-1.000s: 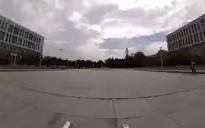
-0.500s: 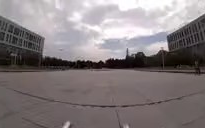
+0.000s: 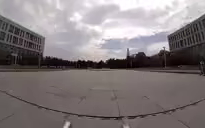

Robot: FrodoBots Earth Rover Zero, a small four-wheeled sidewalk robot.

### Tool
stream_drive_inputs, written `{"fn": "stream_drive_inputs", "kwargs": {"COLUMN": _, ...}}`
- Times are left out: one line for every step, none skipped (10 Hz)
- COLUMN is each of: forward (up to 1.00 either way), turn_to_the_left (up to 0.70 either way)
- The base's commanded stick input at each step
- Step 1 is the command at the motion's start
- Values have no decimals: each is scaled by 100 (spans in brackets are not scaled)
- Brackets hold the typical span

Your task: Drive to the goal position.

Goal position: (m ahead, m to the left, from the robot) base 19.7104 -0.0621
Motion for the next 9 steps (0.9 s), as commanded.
{"fn": "stream_drive_inputs", "kwargs": {"forward": 70, "turn_to_the_left": 0}}
{"fn": "stream_drive_inputs", "kwargs": {"forward": 70, "turn_to_the_left": 0}}
{"fn": "stream_drive_inputs", "kwargs": {"forward": 70, "turn_to_the_left": 0}}
{"fn": "stream_drive_inputs", "kwargs": {"forward": 70, "turn_to_the_left": 0}}
{"fn": "stream_drive_inputs", "kwargs": {"forward": 70, "turn_to_the_left": 0}}
{"fn": "stream_drive_inputs", "kwargs": {"forward": 70, "turn_to_the_left": 0}}
{"fn": "stream_drive_inputs", "kwargs": {"forward": 70, "turn_to_the_left": 0}}
{"fn": "stream_drive_inputs", "kwargs": {"forward": 70, "turn_to_the_left": 0}}
{"fn": "stream_drive_inputs", "kwargs": {"forward": 70, "turn_to_the_left": 0}}
